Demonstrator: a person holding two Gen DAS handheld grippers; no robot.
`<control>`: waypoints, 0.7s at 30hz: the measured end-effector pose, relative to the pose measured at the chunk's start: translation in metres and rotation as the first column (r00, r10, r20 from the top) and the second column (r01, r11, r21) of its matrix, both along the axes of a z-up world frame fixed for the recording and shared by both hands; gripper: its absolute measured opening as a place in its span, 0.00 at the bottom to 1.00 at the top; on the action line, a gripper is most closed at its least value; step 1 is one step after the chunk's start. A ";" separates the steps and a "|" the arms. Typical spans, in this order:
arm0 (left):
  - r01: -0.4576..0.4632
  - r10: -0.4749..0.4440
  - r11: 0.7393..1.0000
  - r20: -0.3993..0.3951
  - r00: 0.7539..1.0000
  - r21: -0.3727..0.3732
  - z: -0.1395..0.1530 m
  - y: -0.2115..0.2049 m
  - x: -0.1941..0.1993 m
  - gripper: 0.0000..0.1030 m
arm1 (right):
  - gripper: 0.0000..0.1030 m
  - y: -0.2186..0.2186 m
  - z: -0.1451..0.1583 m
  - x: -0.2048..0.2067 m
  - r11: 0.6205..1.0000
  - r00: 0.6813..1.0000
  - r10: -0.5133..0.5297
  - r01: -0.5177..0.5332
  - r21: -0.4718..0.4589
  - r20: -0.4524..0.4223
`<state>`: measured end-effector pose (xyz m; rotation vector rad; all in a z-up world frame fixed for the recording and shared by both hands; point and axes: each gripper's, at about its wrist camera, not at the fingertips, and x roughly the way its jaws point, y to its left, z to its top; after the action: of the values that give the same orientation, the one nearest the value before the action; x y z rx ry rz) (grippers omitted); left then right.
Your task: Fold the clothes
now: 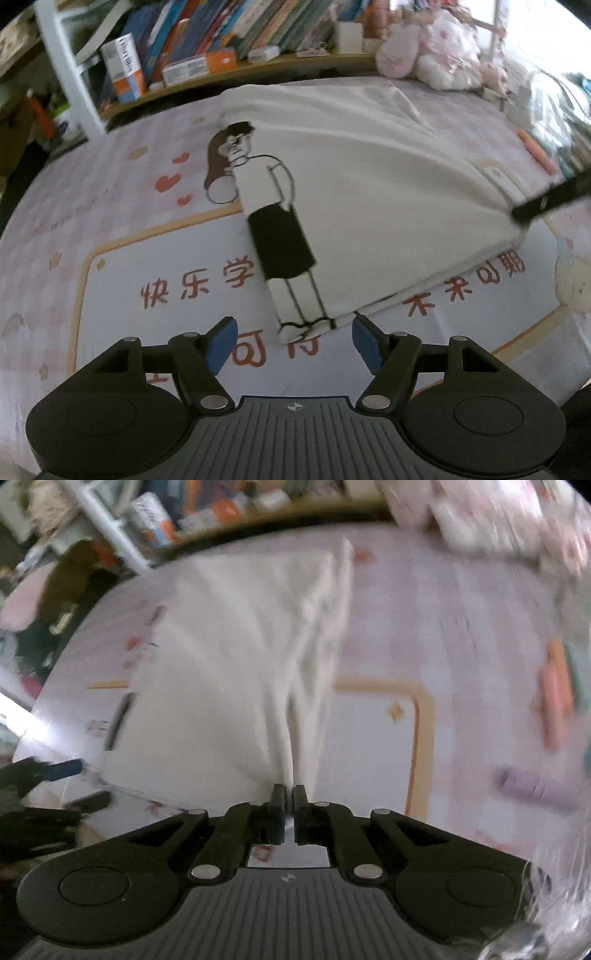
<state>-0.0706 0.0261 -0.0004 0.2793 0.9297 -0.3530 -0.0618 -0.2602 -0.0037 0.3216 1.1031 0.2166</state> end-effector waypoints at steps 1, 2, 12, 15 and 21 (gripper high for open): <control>-0.010 0.010 1.000 -0.002 1.000 -0.011 0.002 0.003 0.000 0.67 | 0.08 -0.002 -0.003 0.001 1.000 1.000 -0.007 0.007 0.020 -0.007; -0.019 0.019 1.000 0.001 1.000 -0.022 0.006 0.006 0.001 0.67 | 0.10 -0.004 -0.003 0.001 0.999 1.000 -0.009 0.010 0.032 -0.009; -0.080 0.084 0.978 0.014 0.996 -0.193 0.025 0.015 0.050 0.68 | 0.30 0.006 0.019 0.036 1.000 0.992 -0.027 0.026 0.012 0.126; -0.058 0.058 0.970 -0.006 0.998 -0.236 0.020 0.007 0.068 0.68 | 0.30 0.012 0.012 0.057 0.997 0.989 -0.079 0.076 0.027 0.125; 0.008 -0.023 0.972 -0.063 0.998 -0.236 -0.006 -0.005 0.083 0.67 | 0.31 0.013 -0.001 0.092 0.983 0.980 -0.179 0.177 0.040 0.088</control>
<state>0.0124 0.0212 -0.0062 0.0571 0.9405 -0.4853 0.0301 -0.2470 -0.0047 0.4328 0.9757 0.0887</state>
